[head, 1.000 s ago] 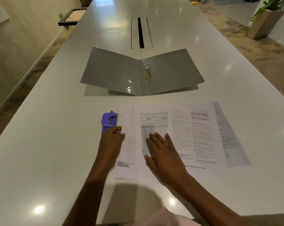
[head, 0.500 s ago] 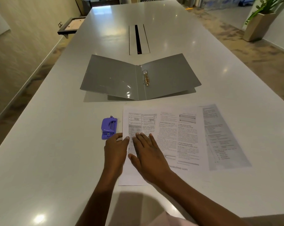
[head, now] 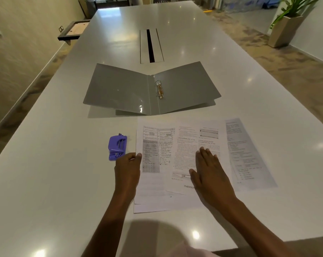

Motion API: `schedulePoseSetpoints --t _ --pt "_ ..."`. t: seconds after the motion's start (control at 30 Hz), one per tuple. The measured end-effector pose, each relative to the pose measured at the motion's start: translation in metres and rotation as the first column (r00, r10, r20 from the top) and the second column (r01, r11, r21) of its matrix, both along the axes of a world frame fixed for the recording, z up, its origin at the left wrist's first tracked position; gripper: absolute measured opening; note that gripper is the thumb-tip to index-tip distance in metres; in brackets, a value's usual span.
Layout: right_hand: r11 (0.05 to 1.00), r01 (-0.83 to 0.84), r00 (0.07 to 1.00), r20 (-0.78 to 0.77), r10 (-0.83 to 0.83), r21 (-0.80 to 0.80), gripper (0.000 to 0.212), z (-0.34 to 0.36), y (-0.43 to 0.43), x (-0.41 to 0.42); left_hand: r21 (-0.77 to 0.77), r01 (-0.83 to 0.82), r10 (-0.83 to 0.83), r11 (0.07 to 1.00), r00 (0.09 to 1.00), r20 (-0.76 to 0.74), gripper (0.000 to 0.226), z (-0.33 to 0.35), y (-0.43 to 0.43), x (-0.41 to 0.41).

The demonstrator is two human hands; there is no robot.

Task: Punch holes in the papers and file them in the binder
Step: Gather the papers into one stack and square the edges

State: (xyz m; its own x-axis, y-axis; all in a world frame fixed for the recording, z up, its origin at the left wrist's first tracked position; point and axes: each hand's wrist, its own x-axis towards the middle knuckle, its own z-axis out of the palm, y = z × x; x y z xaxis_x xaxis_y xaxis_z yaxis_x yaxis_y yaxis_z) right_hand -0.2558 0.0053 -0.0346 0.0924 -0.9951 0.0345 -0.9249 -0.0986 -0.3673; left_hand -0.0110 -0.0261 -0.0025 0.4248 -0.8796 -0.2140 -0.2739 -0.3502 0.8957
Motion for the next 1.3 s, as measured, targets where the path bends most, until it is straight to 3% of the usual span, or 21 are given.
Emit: schedulePoseSetpoints --t 0.43,0.67,0.93,1.03,1.13,1.3 --pt "0.982 -0.187 0.982 -0.014 0.187 0.02 0.068 0.0 0.001 0.045 0.012 -0.001 0.001 1.0 1.0 -0.027 0.029 -0.006 0.002 -0.001" --pt "0.971 -0.237 0.971 -0.008 0.237 0.037 0.07 0.001 -0.003 0.07 -0.01 -0.026 0.025 1.0 0.997 -0.071 0.039 -0.005 0.003 -0.002" --pt "0.972 -0.232 0.972 0.047 0.23 0.048 0.07 0.008 -0.012 0.089 -0.049 0.075 -0.075 0.996 0.997 0.0 0.017 -0.01 0.006 0.0" --pt "0.991 -0.134 0.984 0.117 0.132 0.01 0.069 0.028 -0.014 0.064 -0.054 0.078 -0.079 0.995 0.997 -0.013 0.018 -0.01 0.006 0.003" --pt "0.991 0.129 0.986 0.111 -0.125 -0.035 0.071 0.037 -0.02 0.013 -0.058 0.083 -0.085 0.995 0.996 -0.037 0.017 -0.01 0.005 0.002" --pt "0.836 0.547 0.831 -0.149 -0.536 0.047 0.08 0.034 -0.036 -0.082 -0.057 0.112 -0.114 0.992 0.992 -0.047 0.018 -0.014 0.003 0.0"
